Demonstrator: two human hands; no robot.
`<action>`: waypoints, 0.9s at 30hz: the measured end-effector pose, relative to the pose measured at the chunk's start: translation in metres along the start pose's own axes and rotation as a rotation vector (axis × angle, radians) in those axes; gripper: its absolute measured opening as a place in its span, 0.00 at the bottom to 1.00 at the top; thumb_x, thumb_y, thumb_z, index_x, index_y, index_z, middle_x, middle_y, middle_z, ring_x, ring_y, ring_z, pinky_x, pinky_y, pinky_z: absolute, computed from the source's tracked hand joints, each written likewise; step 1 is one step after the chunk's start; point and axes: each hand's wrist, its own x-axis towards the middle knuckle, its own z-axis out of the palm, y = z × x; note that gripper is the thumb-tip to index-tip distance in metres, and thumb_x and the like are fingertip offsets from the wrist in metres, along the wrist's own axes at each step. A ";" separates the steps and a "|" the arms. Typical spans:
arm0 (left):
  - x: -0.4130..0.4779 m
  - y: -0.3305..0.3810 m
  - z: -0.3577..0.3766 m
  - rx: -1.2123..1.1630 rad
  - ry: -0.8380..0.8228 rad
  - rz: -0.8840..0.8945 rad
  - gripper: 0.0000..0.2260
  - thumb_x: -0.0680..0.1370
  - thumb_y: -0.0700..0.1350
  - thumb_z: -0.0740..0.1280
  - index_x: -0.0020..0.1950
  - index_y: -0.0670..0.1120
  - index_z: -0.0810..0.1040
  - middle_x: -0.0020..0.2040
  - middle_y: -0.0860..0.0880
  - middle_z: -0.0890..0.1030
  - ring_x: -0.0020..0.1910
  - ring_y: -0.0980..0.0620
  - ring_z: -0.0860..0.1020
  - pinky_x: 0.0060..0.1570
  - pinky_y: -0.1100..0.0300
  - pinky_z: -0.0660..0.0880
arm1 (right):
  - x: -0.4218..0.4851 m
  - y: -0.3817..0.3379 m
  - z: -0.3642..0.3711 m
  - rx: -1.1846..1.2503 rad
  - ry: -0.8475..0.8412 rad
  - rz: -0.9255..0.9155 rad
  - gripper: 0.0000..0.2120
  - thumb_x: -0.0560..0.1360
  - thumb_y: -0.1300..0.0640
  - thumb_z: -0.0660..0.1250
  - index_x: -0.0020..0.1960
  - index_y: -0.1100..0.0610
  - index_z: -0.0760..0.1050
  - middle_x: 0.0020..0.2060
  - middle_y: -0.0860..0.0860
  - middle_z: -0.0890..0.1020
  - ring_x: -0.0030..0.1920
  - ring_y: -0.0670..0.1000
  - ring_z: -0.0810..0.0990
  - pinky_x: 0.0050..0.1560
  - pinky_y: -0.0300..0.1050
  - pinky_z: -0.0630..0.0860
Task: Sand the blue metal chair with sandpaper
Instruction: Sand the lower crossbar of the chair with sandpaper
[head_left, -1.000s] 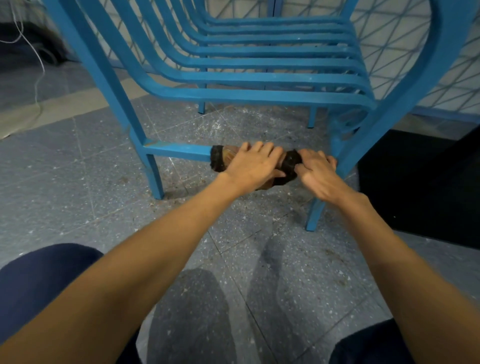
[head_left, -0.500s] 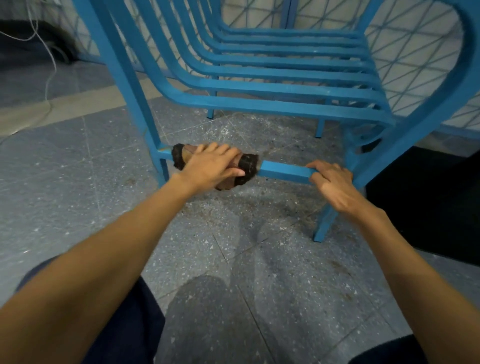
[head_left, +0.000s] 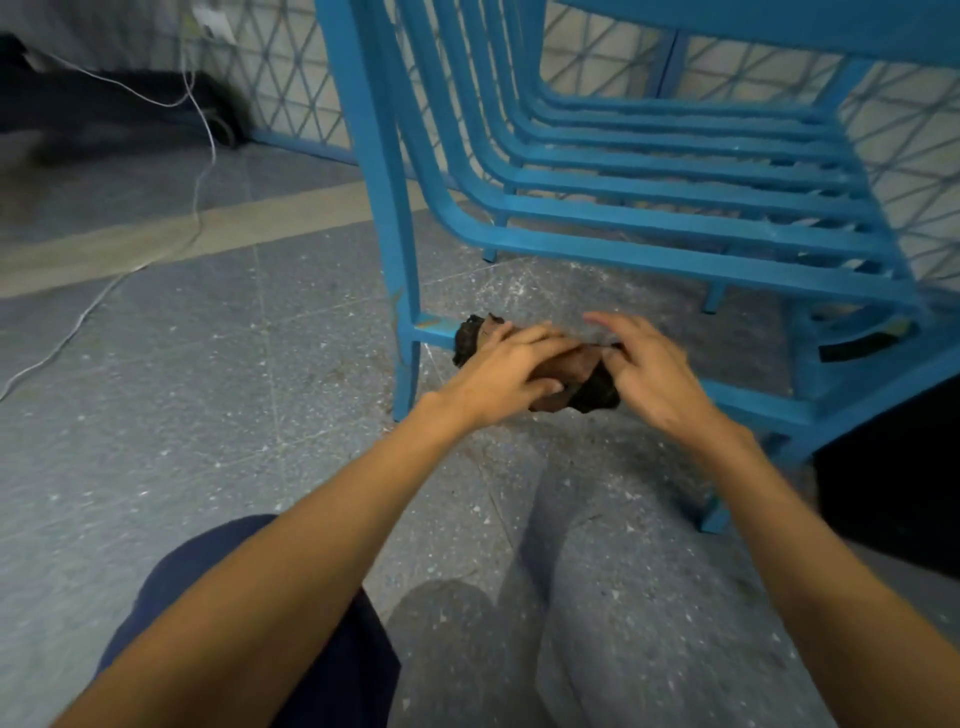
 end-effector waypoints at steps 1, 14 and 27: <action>-0.008 -0.005 -0.010 -0.072 0.029 -0.013 0.21 0.76 0.44 0.68 0.69 0.47 0.71 0.68 0.48 0.72 0.69 0.50 0.68 0.69 0.52 0.60 | 0.002 -0.005 0.010 -0.026 -0.065 -0.020 0.22 0.80 0.56 0.55 0.73 0.43 0.61 0.70 0.51 0.69 0.70 0.57 0.66 0.70 0.58 0.59; -0.072 -0.083 -0.101 -0.307 0.191 -0.806 0.10 0.77 0.50 0.65 0.42 0.47 0.81 0.43 0.45 0.83 0.46 0.46 0.80 0.51 0.53 0.76 | 0.069 -0.083 0.079 -0.337 -0.150 -0.086 0.20 0.81 0.42 0.50 0.64 0.54 0.65 0.57 0.60 0.79 0.56 0.63 0.77 0.47 0.53 0.69; -0.047 -0.078 -0.085 -0.432 0.472 -0.494 0.14 0.82 0.50 0.56 0.57 0.42 0.74 0.45 0.45 0.78 0.42 0.50 0.73 0.39 0.57 0.69 | 0.048 -0.024 0.057 -0.134 -0.046 -0.186 0.15 0.80 0.49 0.59 0.65 0.46 0.74 0.54 0.50 0.82 0.53 0.54 0.79 0.47 0.46 0.73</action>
